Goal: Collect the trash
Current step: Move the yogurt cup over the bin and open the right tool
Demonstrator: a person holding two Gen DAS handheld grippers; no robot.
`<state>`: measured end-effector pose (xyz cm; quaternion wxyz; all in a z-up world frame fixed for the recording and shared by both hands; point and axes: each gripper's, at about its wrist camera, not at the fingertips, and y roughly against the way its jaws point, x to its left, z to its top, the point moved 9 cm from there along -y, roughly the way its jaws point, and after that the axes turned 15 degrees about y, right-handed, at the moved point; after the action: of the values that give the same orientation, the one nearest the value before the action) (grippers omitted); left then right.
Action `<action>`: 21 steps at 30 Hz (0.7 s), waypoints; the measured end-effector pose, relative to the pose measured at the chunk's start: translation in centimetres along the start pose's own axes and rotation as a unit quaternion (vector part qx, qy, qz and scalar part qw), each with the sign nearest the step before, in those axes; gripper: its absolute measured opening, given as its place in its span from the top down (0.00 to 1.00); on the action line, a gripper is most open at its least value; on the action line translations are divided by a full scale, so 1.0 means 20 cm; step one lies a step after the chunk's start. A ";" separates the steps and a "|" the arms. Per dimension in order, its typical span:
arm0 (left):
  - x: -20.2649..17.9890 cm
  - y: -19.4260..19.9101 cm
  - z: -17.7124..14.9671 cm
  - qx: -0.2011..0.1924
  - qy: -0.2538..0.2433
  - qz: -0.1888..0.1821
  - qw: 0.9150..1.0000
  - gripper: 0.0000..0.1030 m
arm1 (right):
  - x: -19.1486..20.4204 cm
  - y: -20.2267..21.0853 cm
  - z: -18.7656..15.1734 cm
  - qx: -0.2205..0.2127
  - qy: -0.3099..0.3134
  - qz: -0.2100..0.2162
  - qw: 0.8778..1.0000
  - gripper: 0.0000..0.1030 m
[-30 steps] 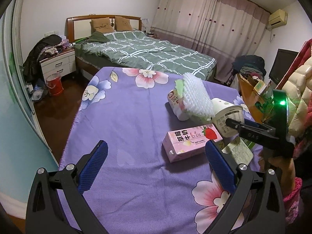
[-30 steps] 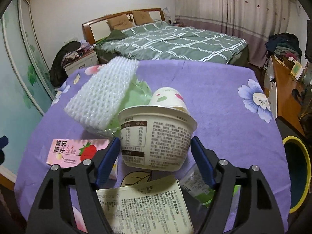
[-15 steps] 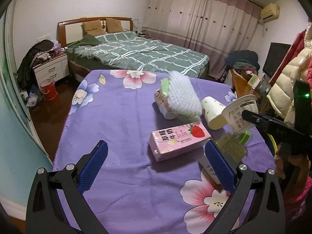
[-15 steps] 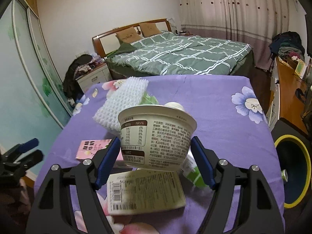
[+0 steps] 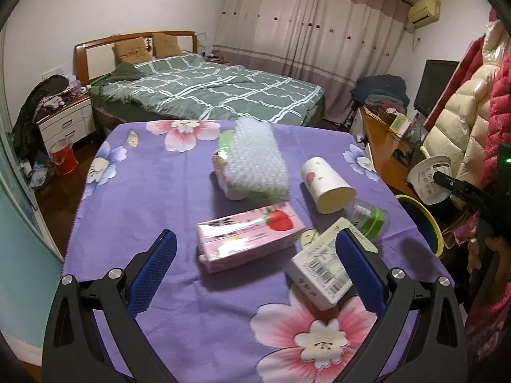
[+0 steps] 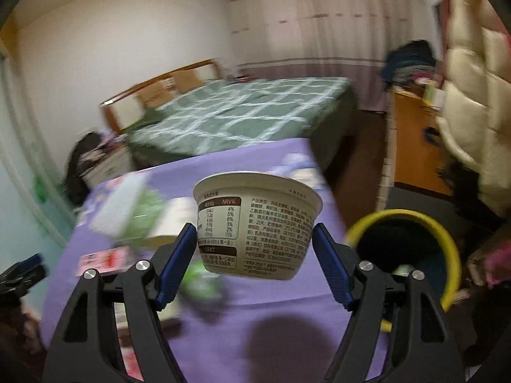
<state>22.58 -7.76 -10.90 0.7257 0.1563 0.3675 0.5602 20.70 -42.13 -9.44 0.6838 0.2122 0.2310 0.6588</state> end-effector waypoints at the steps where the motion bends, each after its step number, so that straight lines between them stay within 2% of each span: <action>1: -0.02 -0.01 0.00 0.002 -0.003 -0.002 1.000 0.05 | -0.09 -0.02 -0.02 0.004 -0.006 -0.014 1.000 0.31; 5: -0.13 -0.07 -0.03 0.017 -0.021 -0.013 1.000 0.05 | -0.40 -0.11 -0.12 0.031 -0.026 -0.066 0.997 0.31; 9: -0.24 -0.15 -0.10 0.038 -0.052 -0.021 0.998 0.05 | -0.61 -0.23 -0.23 0.060 -0.045 -0.084 0.994 0.31; 14: -0.32 -0.21 -0.17 0.058 -0.073 -0.030 0.995 0.05 | -0.73 -0.34 -0.31 0.084 -0.059 -0.091 0.991 0.30; 15: -0.34 -0.22 -0.18 0.063 -0.078 -0.035 0.994 0.05 | -0.75 -0.36 -0.32 0.090 -0.061 -0.089 0.990 0.29; 17: -0.38 -0.24 -0.21 0.073 -0.092 -0.044 0.992 0.05 | -0.78 -0.37 -0.35 0.094 -0.064 -0.090 0.989 0.19; 21: -0.44 -0.31 -0.27 0.090 -0.132 -0.053 0.986 0.05 | -0.75 -0.36 -0.33 0.087 -0.063 -0.078 0.991 0.18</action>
<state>22.26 -18.98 -15.33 0.7794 0.2737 0.3249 0.4604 22.15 -57.60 -18.34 0.7252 0.2933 0.2601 0.5660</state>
